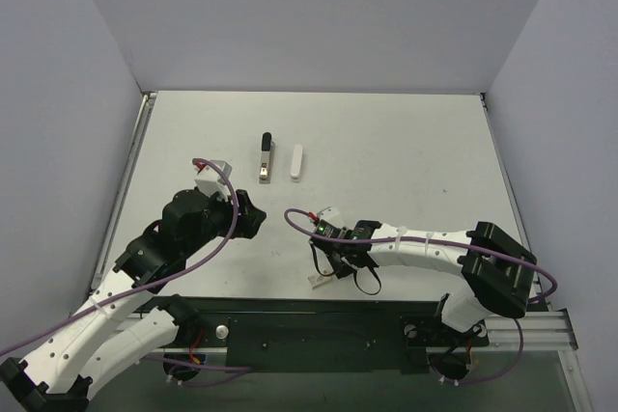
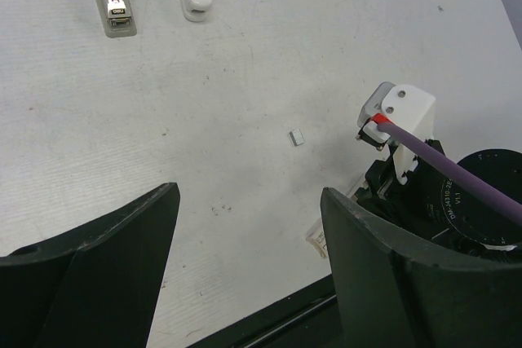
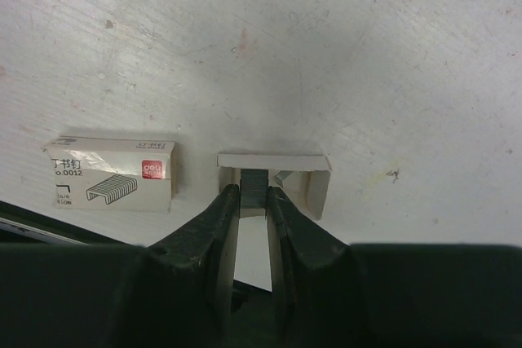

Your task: Unload the staples from the stapler

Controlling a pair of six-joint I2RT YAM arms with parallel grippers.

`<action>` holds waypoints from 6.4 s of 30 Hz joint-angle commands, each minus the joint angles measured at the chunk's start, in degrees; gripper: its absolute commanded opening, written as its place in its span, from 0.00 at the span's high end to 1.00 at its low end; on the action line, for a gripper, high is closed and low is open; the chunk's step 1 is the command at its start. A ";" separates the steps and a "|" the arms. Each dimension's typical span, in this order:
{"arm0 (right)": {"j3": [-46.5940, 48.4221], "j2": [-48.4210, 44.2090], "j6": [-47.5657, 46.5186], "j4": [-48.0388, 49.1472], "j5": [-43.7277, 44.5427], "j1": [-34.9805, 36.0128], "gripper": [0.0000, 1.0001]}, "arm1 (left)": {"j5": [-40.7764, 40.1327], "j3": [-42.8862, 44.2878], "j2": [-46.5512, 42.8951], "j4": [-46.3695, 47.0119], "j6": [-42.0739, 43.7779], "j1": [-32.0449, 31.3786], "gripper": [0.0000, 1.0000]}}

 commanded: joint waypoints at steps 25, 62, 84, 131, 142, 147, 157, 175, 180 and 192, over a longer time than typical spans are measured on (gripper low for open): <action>7.39 -4.65 -2.37 -5.68 4.03 -0.07 0.70 | 1.03 -0.30 -0.66 1.50 0.11 0.86 0.20; 17.86 17.76 10.10 5.74 3.42 -10.10 0.59 | 4.29 -1.80 -3.38 3.00 -1.12 3.50 0.19; 14.88 17.94 10.72 5.39 3.59 -9.39 0.69 | 5.26 -2.24 -3.91 3.44 -1.39 4.38 0.19; -0.59 -11.15 4.39 -1.73 2.28 -4.47 0.90 | 3.59 -1.71 -1.19 2.56 -1.04 4.55 0.20; -1.30 -7.81 5.00 -0.59 1.75 -2.45 0.90 | 3.67 -1.80 -0.66 2.74 -1.12 4.47 0.19; -1.82 -7.20 5.44 -0.41 1.66 -2.19 0.90 | 3.67 -1.71 -0.66 2.65 -1.03 4.55 0.20; -2.88 -6.41 6.76 0.82 1.22 -1.40 0.89 | 3.85 -1.80 -0.66 2.82 -1.12 4.56 0.20; -4.64 -4.65 9.31 3.19 2.27 -0.60 0.87 | 4.38 -1.88 -0.39 3.09 -1.03 4.91 0.20; -4.90 -4.03 9.75 3.63 2.71 -0.60 0.86 | 4.64 -1.80 -0.30 3.17 -1.12 5.08 0.20; -5.51 -4.03 10.63 4.16 4.21 -0.69 0.82 | 4.73 -1.80 -0.31 3.17 -1.03 5.08 0.19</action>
